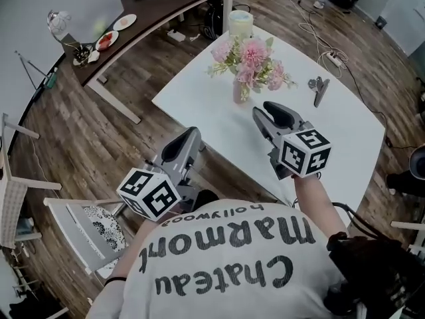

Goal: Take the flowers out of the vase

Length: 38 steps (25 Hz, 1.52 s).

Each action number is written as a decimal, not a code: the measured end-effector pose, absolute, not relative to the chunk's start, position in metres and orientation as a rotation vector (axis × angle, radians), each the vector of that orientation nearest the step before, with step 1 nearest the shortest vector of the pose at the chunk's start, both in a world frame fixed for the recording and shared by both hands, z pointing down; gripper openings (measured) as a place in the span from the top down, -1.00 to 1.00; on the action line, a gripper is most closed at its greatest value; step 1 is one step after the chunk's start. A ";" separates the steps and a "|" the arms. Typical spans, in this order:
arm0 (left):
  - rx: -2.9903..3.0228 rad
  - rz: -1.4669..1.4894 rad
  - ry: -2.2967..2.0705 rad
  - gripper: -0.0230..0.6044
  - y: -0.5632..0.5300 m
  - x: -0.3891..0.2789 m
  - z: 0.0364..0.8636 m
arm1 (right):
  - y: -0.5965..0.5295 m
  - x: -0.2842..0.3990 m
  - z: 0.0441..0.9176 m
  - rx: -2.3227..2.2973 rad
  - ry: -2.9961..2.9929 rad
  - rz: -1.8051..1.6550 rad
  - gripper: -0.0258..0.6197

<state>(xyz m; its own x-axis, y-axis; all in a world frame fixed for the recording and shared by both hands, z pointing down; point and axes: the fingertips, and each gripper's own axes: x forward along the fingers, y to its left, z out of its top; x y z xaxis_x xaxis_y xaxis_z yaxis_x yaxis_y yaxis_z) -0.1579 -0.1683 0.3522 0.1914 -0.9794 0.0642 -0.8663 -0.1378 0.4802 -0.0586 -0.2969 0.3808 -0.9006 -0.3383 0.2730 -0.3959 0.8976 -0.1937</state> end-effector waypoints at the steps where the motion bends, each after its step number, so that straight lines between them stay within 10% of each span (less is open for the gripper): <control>1: 2.059 -0.373 -1.726 0.91 -0.172 -0.159 0.353 | -0.303 -0.063 0.384 0.572 -2.826 0.347 0.46; 38: 2.360 -0.148 -1.178 0.91 -0.324 -0.239 0.356 | -0.389 -0.121 0.368 1.188 -2.820 0.313 0.49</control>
<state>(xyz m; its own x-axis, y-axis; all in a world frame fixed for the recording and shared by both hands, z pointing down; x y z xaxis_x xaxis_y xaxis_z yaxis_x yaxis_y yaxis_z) -0.2389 -0.3241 0.3562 0.6207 -0.7749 0.1196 -0.7212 -0.5044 0.4749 -0.1208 -0.3889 0.3683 -0.6999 -0.7005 0.1391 -0.7140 0.6814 -0.1610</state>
